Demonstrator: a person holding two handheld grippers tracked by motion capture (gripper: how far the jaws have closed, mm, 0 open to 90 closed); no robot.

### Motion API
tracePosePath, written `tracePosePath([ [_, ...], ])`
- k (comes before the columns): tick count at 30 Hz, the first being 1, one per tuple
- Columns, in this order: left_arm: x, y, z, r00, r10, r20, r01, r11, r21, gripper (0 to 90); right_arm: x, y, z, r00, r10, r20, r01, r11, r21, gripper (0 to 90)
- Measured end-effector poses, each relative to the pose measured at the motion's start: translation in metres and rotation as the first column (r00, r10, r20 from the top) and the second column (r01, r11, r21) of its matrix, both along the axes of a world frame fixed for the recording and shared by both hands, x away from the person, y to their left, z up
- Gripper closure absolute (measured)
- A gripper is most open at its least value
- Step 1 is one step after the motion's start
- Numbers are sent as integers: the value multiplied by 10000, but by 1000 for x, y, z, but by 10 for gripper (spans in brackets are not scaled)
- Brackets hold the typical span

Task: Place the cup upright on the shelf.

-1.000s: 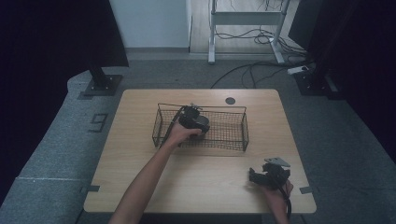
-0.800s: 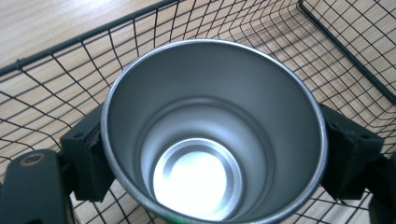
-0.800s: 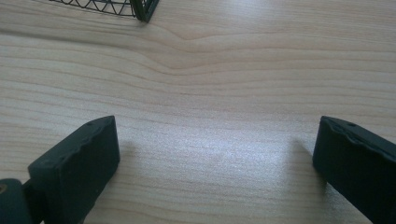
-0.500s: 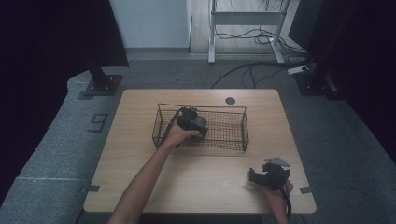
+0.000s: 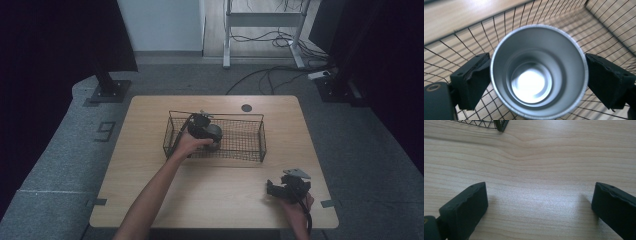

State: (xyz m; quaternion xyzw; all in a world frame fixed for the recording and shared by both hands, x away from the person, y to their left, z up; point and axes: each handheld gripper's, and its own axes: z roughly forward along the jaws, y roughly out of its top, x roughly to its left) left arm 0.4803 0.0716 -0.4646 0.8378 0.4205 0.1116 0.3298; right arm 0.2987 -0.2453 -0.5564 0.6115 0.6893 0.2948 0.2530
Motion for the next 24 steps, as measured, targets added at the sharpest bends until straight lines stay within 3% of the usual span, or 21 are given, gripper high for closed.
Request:
tracePosePath([
  [4, -7, 4, 12, 9997, 5, 259, 7, 9990, -456, 88, 0, 0, 0, 10000, 0, -5, 0, 10000, -2, 4],
  [14, -21, 17, 27, 9970, 8, 771, 63, 9957, -919, 90, 0, 0, 0, 10000, -1, -3, 1, 10000, -4, 4],
  [24, -57, 41, 38, 9880, -118, 1541, 343, 9889, -1442, 100, 0, 0, 0, 10000, 1, 1, -1, 10000, -6, 4],
])
